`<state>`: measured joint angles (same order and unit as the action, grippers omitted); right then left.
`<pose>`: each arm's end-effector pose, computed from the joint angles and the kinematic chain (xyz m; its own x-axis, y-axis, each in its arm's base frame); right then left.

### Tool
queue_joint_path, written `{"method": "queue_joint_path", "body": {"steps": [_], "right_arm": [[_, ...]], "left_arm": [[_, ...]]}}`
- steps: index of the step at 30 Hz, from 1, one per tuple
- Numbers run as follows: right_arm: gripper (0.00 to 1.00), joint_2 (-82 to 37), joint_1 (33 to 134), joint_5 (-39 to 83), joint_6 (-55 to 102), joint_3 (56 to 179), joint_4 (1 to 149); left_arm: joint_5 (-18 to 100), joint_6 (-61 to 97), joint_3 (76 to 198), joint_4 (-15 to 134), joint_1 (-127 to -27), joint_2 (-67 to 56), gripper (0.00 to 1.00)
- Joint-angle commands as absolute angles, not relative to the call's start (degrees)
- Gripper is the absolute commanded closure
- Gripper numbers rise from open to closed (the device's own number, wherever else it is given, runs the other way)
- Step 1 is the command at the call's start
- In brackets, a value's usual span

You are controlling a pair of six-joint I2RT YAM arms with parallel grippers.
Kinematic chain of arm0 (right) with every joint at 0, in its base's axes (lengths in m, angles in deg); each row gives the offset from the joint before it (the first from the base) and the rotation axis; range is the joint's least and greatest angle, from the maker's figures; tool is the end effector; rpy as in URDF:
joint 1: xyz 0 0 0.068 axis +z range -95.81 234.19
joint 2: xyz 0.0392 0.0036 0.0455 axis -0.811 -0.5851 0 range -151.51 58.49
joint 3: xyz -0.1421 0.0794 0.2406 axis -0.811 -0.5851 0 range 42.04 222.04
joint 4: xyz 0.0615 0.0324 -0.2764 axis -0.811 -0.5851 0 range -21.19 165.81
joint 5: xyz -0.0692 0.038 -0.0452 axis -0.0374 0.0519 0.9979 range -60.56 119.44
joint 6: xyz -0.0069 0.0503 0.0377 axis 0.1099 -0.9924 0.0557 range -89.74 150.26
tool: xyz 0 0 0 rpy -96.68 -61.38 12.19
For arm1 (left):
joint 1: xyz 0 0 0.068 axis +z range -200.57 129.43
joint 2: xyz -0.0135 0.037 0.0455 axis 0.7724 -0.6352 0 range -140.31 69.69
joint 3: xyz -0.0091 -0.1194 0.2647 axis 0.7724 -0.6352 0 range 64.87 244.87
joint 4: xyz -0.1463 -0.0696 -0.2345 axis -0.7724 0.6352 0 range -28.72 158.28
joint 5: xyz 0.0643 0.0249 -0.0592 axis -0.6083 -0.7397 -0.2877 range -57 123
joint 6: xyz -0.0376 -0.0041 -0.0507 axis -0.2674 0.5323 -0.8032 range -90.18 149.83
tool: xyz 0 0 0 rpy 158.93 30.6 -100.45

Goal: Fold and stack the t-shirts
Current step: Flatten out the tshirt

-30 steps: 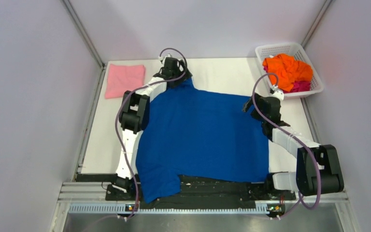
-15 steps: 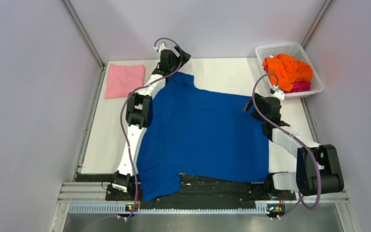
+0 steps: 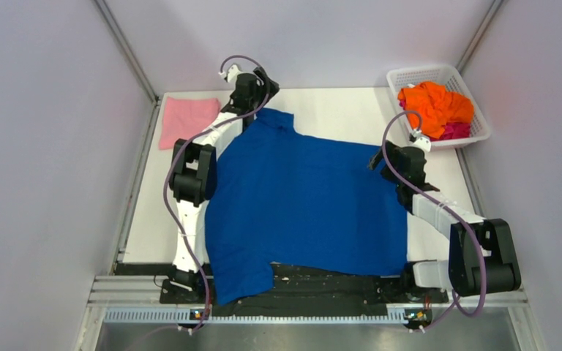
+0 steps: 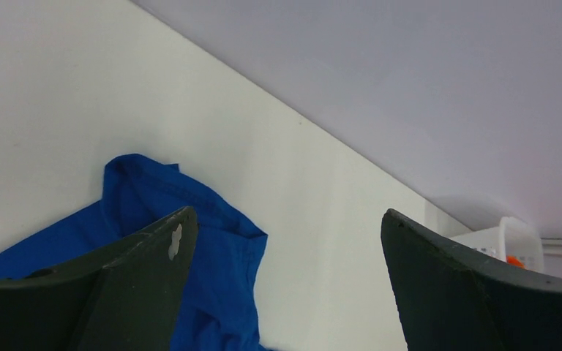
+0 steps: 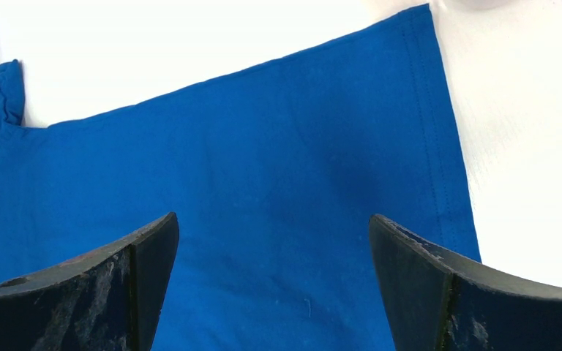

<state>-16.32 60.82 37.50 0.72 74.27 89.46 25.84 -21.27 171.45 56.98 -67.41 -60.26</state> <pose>0.2912 0.0270 0.1884 -0.4142 0.4433 -0.7949 0.2435 0.8955 0.3725 0.5649 -0.1647 0.2380 -0.3323 -0.7061 -0.6253 -0.1336 0.6915 -0.7099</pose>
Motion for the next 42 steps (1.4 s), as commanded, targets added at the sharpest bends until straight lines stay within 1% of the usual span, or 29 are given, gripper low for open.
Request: {"method": "queue_joint_path", "body": {"steps": [1, 3, 7, 11, 14, 24, 29, 33, 35, 38, 42], "right_arm": [[0.01, -16.62, 61.2, 37.93, 1.26, 74.31, 91.34], [0.01, -17.09, 61.16, 38.32, 1.23, 74.4, 91.21], [0.01, -17.42, 61.21, 38.15, 1.25, 74.4, 91.52], [0.01, -17.63, 61.18, 38.23, 1.04, 74.4, 91.33], [0.01, -17.83, 61.2, 38.37, 0.75, 74.47, 91.26], [0.01, -18.02, 61.19, 39.08, 0.91, 74.6, 90.72], [0.01, -18.47, 61.14, 39.25, 1.04, 74.83, 90.55], [0.01, -18.2, 61.18, 39.78, 1.06, 74.91, 90.32], [0.01, -18.08, 61.21, 40.03, 1.08, 74.91, 90.15], [0.01, -17.89, 61.21, 40.44, 1.4, 74.94, 89.94], [0.01, -18.0, 61.21, 40.61, 1.74, 74.92, 90.34]], "left_arm": [[20.44, -23.94, 173.2, 64.53, -67.34, -60.02, 0.01], [20.22, -25.74, 175.81, 69.52, -67.35, -62.16, 0.01], [20.66, -28.12, 178.97, 72.32, -67.33, -65.15, 0.01], [21.29, -29.05, 180.84, 70.21, -67.31, -67.74, 0.01], [21.15, -29.56, 184.66, 73.03, -67.34, -70.29, 0.01], [23.75, -31.78, 186.97, 70.89, -67.43, -73.74, 0.01], [27.21, -32.91, 186.95, 64.71, -67.4, -75.38, 0.01], [32.38, -38.18, 187.68, 51.42, -67.17, -79.34, 0.01], [33.98, -41.06, 192.14, 47.82, -67.21, -84.06, 0.01], [34.62, -43.74, 202.49, 47.67, -67.27, -90.79, 0.01], [33.96, -44.44, 203.87, 38.77, -67.41, -92.36, 0.01]]}}
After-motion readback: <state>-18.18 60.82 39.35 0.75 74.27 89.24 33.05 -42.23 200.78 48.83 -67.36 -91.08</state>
